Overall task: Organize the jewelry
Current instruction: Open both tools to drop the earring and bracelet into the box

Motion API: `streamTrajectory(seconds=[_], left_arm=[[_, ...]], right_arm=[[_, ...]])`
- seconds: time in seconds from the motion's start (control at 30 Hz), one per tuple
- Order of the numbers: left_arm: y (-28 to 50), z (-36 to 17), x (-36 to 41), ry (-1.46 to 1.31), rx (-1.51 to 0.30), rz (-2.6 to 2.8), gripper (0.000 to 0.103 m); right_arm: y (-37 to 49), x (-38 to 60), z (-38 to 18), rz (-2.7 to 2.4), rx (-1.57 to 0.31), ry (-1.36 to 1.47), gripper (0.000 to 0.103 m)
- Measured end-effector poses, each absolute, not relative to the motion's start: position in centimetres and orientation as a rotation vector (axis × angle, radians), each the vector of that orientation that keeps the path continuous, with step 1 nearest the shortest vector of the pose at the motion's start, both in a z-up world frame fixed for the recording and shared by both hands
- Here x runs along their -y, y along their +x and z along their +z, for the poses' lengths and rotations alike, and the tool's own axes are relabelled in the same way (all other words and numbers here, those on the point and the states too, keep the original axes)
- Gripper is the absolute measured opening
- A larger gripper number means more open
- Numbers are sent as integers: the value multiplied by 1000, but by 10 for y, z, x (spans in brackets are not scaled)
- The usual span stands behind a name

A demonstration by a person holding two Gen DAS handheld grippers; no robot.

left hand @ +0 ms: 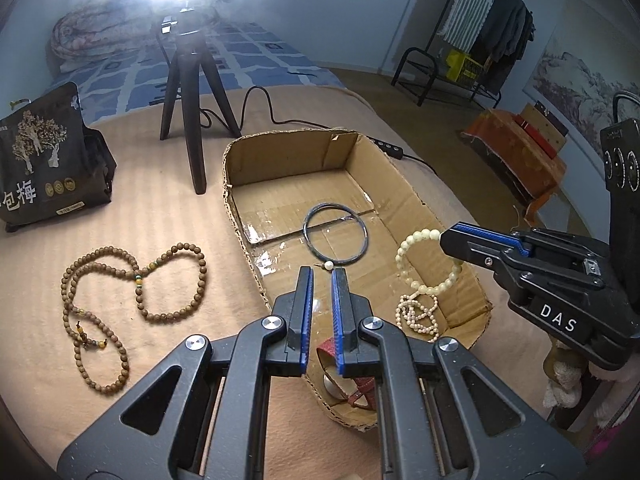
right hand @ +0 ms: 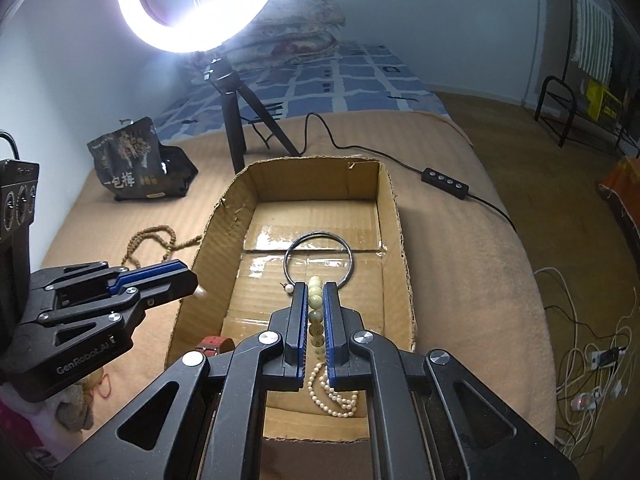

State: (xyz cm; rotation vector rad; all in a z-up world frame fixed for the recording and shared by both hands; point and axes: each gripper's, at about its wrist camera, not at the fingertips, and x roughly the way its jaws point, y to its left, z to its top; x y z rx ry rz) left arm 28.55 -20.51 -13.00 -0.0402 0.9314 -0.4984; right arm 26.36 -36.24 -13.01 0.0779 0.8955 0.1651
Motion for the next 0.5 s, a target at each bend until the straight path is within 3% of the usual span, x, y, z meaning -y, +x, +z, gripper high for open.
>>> streamTrajectory(seconds=[0.03,0.1,0.17,0.33,0.43,0.5], left_arm=[[286,-130,205,-38,-933,-496,11],[288,-131,204,-47,-939,-495,37],[287,-130,203,-50,-933,-493,37],[285,-126,197,-41,-924,-477,37],[283,-124,193,-39,-923,-466,37],[282,-124,190,-35,-923,-461,37]], right_arm=[[263,362,-130,164,-897,76,6],[264,361,-130,162,-899,75,12],[264,361,-130,157,-895,76,27],[264,361,-128,143,-890,76,31],[262,362,-129,130,-891,73,46],[261,361,-128,120,-889,67,50]])
